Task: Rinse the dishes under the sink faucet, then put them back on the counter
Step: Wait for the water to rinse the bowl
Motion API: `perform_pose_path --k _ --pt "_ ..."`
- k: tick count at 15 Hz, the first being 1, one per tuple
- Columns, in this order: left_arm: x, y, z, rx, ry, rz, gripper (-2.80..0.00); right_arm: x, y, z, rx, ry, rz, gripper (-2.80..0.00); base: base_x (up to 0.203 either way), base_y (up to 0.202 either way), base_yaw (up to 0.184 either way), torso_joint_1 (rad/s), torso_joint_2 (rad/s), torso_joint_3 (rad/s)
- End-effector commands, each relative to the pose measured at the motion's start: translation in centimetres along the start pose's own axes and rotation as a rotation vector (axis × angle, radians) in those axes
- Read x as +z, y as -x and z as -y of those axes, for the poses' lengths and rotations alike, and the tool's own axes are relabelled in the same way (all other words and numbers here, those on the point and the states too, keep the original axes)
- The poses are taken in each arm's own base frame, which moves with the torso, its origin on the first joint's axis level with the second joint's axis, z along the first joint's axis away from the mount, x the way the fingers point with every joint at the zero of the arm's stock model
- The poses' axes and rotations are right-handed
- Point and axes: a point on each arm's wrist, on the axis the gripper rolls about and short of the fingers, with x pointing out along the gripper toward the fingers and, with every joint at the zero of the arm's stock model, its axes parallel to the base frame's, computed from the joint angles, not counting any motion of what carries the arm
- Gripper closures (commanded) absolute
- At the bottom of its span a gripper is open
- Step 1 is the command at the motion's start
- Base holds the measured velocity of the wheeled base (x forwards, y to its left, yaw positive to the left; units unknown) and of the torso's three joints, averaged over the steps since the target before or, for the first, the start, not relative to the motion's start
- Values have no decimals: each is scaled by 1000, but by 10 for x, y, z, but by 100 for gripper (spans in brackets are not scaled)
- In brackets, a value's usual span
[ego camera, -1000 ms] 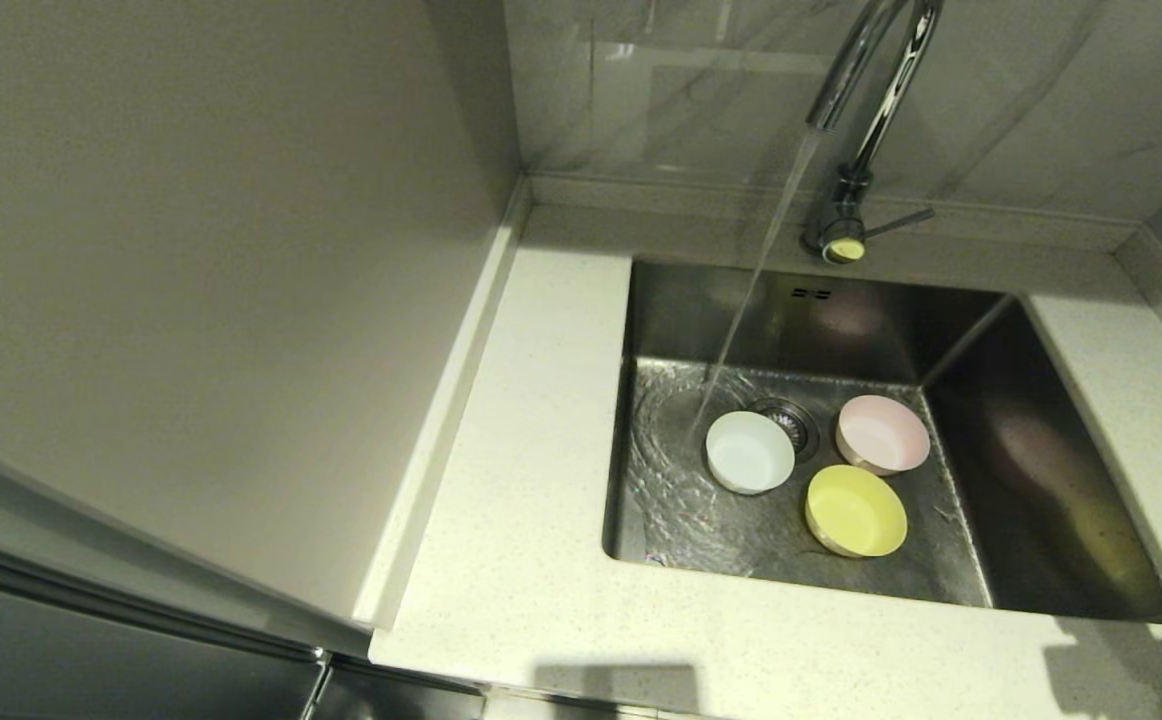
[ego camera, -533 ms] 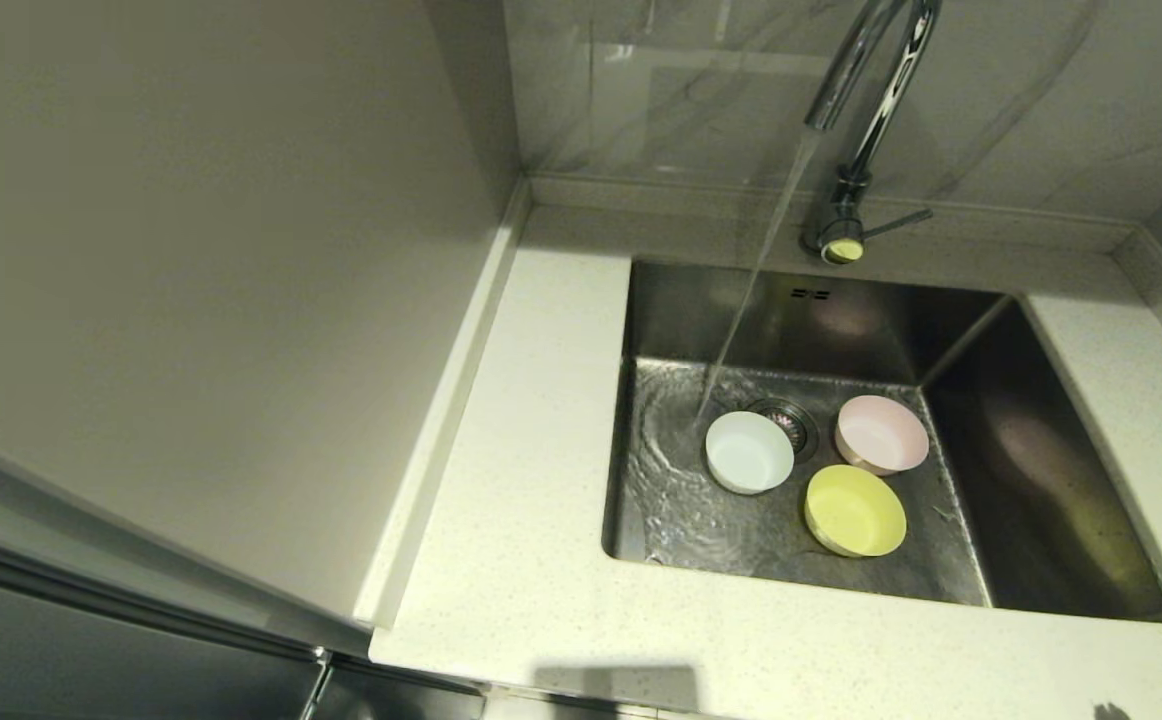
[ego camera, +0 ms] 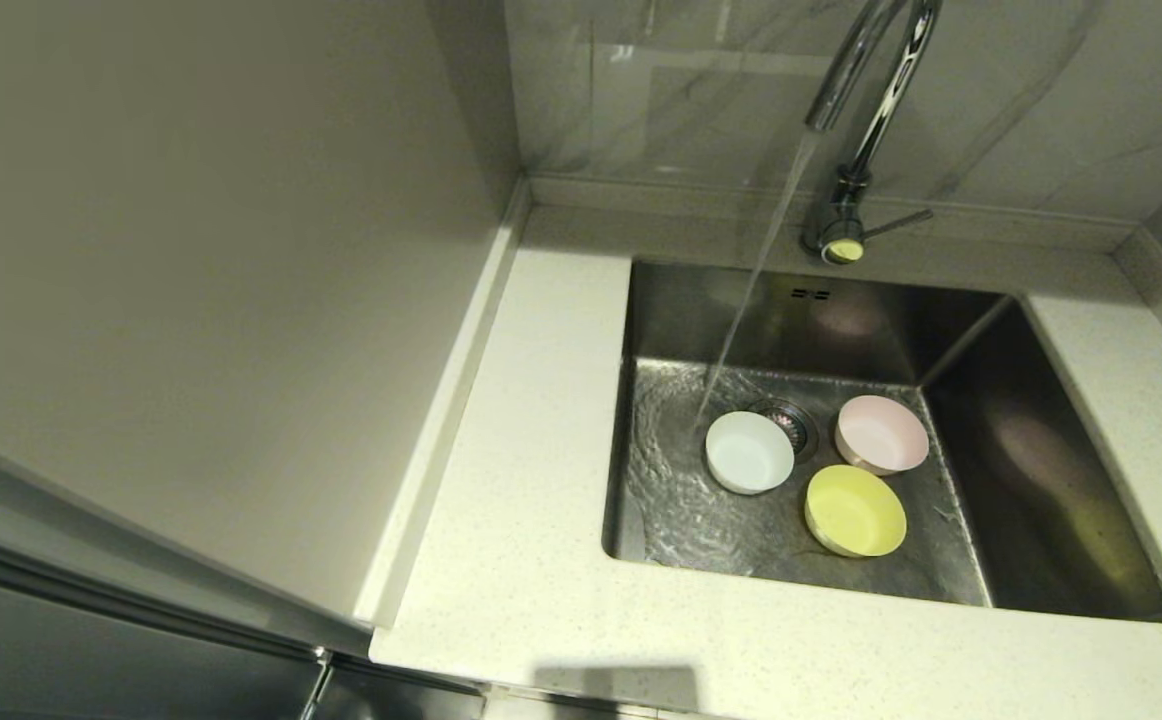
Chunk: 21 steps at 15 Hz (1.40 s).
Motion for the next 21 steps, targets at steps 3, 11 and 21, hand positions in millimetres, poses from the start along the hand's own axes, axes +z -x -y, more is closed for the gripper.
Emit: perform_pose_path --k 3,11,21 --pt "0 0 0 0 1 2 0 -2 4 0 -7 -19 44 0 0 0 0 0 0 0" --pt "0 0 0 0 1 2 0 -2 4 0 -7 -19 46 0 0 0 0 0 0 0" --pt "0 0 0 0 1 2 0 -2 3 0 -6 -19 38 0 0 0 0 0 0 0"
